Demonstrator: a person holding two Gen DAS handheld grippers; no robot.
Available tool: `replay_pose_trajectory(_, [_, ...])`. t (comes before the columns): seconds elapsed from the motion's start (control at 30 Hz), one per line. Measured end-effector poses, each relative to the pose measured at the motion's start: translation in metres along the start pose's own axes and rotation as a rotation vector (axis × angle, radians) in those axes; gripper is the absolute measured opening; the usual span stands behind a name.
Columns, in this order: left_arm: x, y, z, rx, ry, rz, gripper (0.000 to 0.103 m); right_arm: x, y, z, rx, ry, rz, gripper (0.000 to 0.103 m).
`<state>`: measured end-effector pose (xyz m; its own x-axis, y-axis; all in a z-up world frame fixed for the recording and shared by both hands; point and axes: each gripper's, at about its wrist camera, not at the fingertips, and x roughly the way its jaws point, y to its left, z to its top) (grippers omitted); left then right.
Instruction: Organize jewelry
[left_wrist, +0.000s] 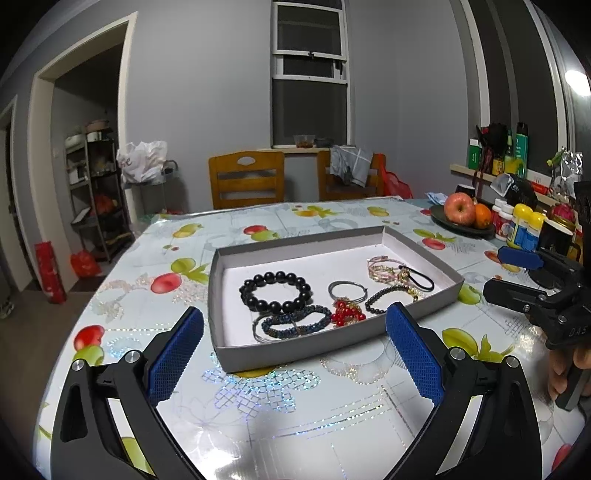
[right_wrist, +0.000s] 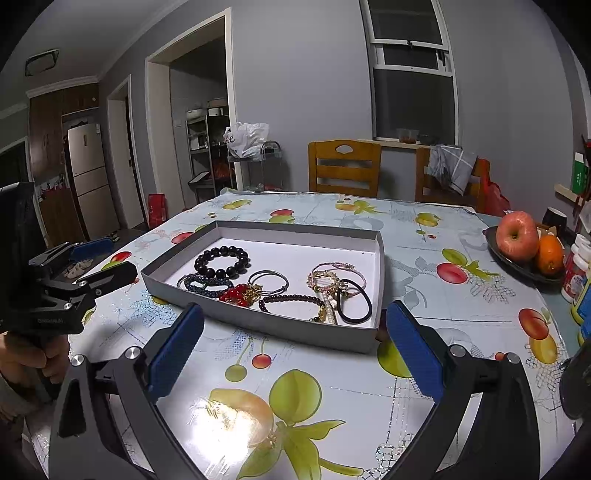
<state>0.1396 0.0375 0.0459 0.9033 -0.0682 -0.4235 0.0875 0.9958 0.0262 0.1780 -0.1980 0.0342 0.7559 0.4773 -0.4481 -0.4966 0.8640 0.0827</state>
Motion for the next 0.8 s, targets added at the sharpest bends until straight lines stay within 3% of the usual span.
replay_pose_trajectory(0.8, [-0.0002,-0.0001,-0.0002,-0.001,0.001,0.001,0.098,0.0006,0.0041,0.0005,-0.007,0.006,-0.006,0.097])
